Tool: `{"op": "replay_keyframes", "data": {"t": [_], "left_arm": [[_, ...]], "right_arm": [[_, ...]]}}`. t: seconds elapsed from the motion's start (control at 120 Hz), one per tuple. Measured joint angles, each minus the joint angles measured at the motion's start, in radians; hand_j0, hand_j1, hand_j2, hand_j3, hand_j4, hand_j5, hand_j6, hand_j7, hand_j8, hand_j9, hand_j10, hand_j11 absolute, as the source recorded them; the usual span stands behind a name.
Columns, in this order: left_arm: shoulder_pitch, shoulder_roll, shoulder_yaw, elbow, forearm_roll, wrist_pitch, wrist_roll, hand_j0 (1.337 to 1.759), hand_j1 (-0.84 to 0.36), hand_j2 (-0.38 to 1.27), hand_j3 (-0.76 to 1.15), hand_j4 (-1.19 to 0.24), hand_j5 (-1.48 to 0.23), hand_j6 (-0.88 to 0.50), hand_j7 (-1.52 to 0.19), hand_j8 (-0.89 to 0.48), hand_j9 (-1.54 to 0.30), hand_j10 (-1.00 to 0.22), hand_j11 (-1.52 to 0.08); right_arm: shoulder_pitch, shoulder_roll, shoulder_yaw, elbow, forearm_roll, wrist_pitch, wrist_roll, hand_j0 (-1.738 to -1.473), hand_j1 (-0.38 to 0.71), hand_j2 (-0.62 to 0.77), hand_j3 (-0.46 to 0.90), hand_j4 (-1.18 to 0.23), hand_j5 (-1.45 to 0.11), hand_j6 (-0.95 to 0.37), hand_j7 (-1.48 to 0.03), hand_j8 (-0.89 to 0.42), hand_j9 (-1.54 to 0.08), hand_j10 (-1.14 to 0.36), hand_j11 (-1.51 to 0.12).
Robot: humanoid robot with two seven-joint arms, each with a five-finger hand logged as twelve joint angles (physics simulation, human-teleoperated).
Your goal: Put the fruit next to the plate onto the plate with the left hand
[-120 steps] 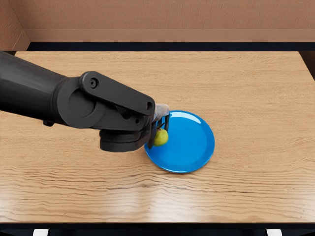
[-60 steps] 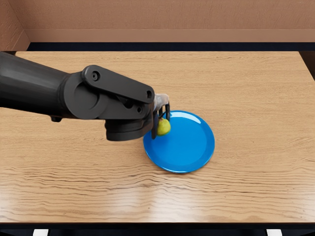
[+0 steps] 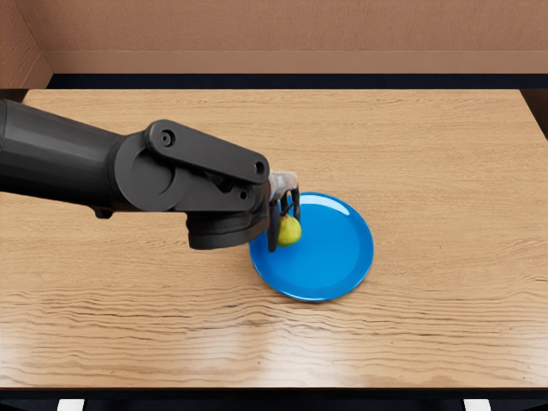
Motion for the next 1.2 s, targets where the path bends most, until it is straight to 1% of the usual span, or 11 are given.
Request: {"op": "replay_keyframes", "data": {"t": [0.175, 0.275, 0.375, 0.5, 0.558, 0.725, 0.9, 1.008, 1.075, 1.117, 1.2], "left_arm": [[0.0, 0.0, -0.004, -0.006, 0.0, -0.001, -0.008, 1.657, -0.34, 0.5, 0.0, -0.61, -0.9, -0.53, -0.89, -0.67, -0.89, -0.67, -0.89], [0.0, 0.0, -0.008, -0.005, 0.0, 0.001, -0.009, 1.657, -0.3, 0.35, 0.0, -0.56, -0.79, -0.51, -0.79, -0.61, -0.79, -0.6, -0.79], [0.0, 0.0, -0.01, -0.003, 0.0, 0.003, -0.012, 1.658, -0.23, 0.24, 0.0, -0.49, -0.68, -0.46, -0.68, -0.52, -0.68, -0.51, -0.68], [0.0, 0.0, -0.012, -0.002, -0.002, 0.006, -0.016, 1.658, -0.13, 0.16, 0.0, -0.4, -0.55, -0.39, -0.55, -0.42, -0.55, -0.42, -0.55], [0.0, 0.0, -0.013, -0.002, -0.002, 0.008, -0.016, 1.658, -0.08, 0.13, 0.0, -0.36, -0.49, -0.35, -0.48, -0.37, -0.49, -0.37, -0.49], [-0.001, 0.0, -0.031, 0.002, -0.003, 0.011, -0.017, 1.658, 0.15, 0.06, 0.0, -0.17, -0.23, -0.17, -0.23, -0.18, -0.23, -0.18, -0.23], [-0.01, 0.0, -0.073, -0.004, -0.004, 0.003, -0.016, 1.658, 0.26, 0.03, 0.0, -0.07, -0.1, -0.07, -0.1, -0.08, -0.1, -0.08, -0.1], [-0.009, 0.002, -0.125, -0.008, -0.02, -0.089, -0.016, 1.658, 0.3, 0.02, 0.0, -0.04, -0.06, -0.04, -0.06, -0.04, -0.06, -0.04, -0.06], [-0.001, 0.056, -0.161, -0.009, -0.041, -0.169, -0.017, 1.658, 0.31, 0.01, 0.0, -0.03, -0.04, -0.03, -0.04, -0.03, -0.04, -0.03, -0.04], [0.008, 0.112, -0.183, -0.01, -0.054, -0.217, -0.018, 1.658, 0.32, 0.01, 0.0, -0.03, -0.03, -0.03, -0.03, -0.03, -0.03, -0.03, -0.03], [0.009, 0.209, -0.219, -0.01, -0.093, -0.325, -0.03, 1.658, 0.33, 0.01, 0.0, -0.02, -0.02, -0.02, -0.02, -0.02, -0.02, -0.02, -0.02]], "right_arm": [[0.0, 0.0, 0.0, 0.0, 0.0, 0.0, 0.0, -1.658, -0.32, 0.0, 0.0, -0.02, -0.03, -0.02, -0.03, -0.02, -0.03, -0.02, -0.03], [0.0, 0.0, 0.0, 0.0, 0.0, 0.0, 0.0, -1.658, -0.32, 0.0, 0.0, -0.02, -0.03, -0.02, -0.03, -0.02, -0.03, -0.02, -0.03], [0.0, 0.0, 0.0, 0.0, 0.0, 0.0, 0.0, -1.658, -0.32, 0.0, 0.0, -0.02, -0.03, -0.02, -0.03, -0.02, -0.03, -0.02, -0.03], [0.0, 0.0, 0.0, 0.0, 0.0, 0.0, 0.0, -1.658, -0.32, 0.0, 0.0, -0.02, -0.03, -0.02, -0.03, -0.02, -0.03, -0.02, -0.03], [0.0, 0.0, 0.0, 0.0, 0.0, 0.0, 0.0, -1.658, -0.32, 0.0, 0.0, -0.02, -0.03, -0.02, -0.03, -0.02, -0.03, -0.02, -0.03], [0.0, 0.0, 0.0, 0.0, 0.0, 0.0, 0.0, -1.658, -0.32, 0.0, 0.0, -0.02, -0.03, -0.02, -0.03, -0.02, -0.03, -0.02, -0.03], [0.0, 0.0, 0.0, 0.0, 0.0, 0.0, 0.0, -1.658, -0.32, 0.0, 0.0, -0.02, -0.03, -0.02, -0.03, -0.02, -0.03, -0.02, -0.03], [0.0, 0.0, 0.0, 0.0, 0.0, 0.0, 0.0, -1.658, -0.32, 0.0, 0.0, -0.02, -0.03, -0.02, -0.03, -0.02, -0.03, -0.02, -0.03], [0.0, 0.0, 0.0, 0.0, 0.0, 0.0, 0.0, -1.658, -0.32, 0.0, 0.0, -0.02, -0.03, -0.02, -0.03, -0.02, -0.03, -0.02, -0.03], [0.0, 0.0, 0.0, 0.0, 0.0, 0.0, 0.0, -1.658, -0.32, 0.0, 0.0, -0.02, -0.03, -0.02, -0.03, -0.02, -0.03, -0.02, -0.03], [0.0, 0.0, 0.0, 0.0, 0.0, 0.0, 0.0, -1.658, -0.32, 0.0, 0.0, -0.02, -0.03, -0.02, -0.03, -0.02, -0.03, -0.02, -0.03]]}}
